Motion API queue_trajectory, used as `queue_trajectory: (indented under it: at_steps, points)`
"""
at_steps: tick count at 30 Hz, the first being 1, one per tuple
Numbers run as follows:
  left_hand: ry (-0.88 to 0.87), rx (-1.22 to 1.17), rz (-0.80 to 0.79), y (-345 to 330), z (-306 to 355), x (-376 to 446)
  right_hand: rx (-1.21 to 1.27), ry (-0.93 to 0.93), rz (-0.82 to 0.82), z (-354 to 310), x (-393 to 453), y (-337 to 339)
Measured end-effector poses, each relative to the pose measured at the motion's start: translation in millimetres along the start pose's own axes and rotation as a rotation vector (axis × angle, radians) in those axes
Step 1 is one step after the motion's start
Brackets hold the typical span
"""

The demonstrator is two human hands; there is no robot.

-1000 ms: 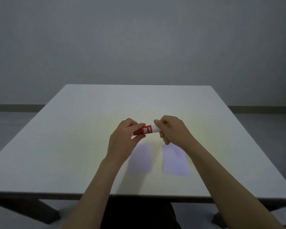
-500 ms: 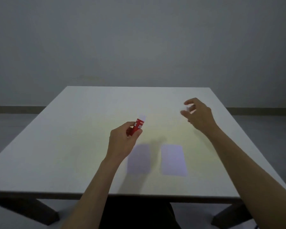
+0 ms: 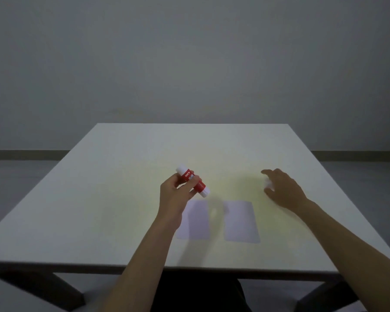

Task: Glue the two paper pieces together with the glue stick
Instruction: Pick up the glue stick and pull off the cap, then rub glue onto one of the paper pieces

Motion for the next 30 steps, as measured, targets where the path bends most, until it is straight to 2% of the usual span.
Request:
queue_trajectory:
  at_steps: [2, 4, 6, 8, 9, 12, 14, 17, 20, 21, 24, 27, 30]
  points:
    - [0.007, -0.040, 0.028, -0.1, -1.7, -2.1, -0.118, 0.081, 0.070, -18.1, -6.9, 10.4]
    - [0.021, -0.087, 0.056, -3.3, -0.9, -3.9, 0.150, 0.231, 0.148, -53.7, -21.8, 19.8]
    - [0.052, -0.168, 0.088, -9.6, 1.2, -5.7, 0.555, 0.346, 0.055, -97.2, -43.2, 17.9]
    - [0.062, -0.242, 0.124, -16.2, 3.7, -9.0, 0.713, 0.391, -0.025, -131.4, -61.4, 6.8]
    - [0.059, -0.255, 0.144, -18.1, 4.4, -10.8, 0.743, 0.400, 0.015, -141.7, -67.0, 2.3]
    - [0.062, -0.315, 0.162, -19.6, 4.0, -16.1, 0.957, 0.309, 0.156, -151.3, -70.4, -1.8]
    - [0.084, -0.355, 0.147, -17.7, 0.9, -17.7, 1.102, 0.210, 0.092, -152.7, -68.7, -9.4]
    - [0.089, -0.281, 0.155, -14.4, -4.0, -19.7, 1.267, 0.018, -0.053, -151.7, -65.8, -21.6]
    - [0.027, -0.196, 0.173, -13.9, -4.9, -22.5, 1.220, -0.127, -0.101, -148.2, -61.9, -19.4]
    - [0.024, -0.200, 0.174, -13.4, -4.7, -22.8, 1.137, -0.107, -0.076, -147.6, -61.1, -16.4]
    - [0.028, -0.241, 0.169, -10.4, -3.0, -20.8, 0.900, 0.113, 0.028, -152.5, -63.8, -8.6]
    - [0.033, -0.270, 0.174, -8.7, 0.0, -16.9, 0.993, 0.220, 0.040, -156.5, -67.7, -7.7]
    - [0.051, -0.239, 0.186, -8.1, -1.7, -15.2, 1.120, 0.158, -0.049, -155.2, -67.1, -8.2]
Point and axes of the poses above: each hand's wrist, its own x-axis towards the middle knuckle, its own y-axis out of the back of the hand, z = x × y, the point moved 4 cm from there along x, towards the middle knuckle, and after that the axes turned 11 degrees about x, right-handed, at the moved point
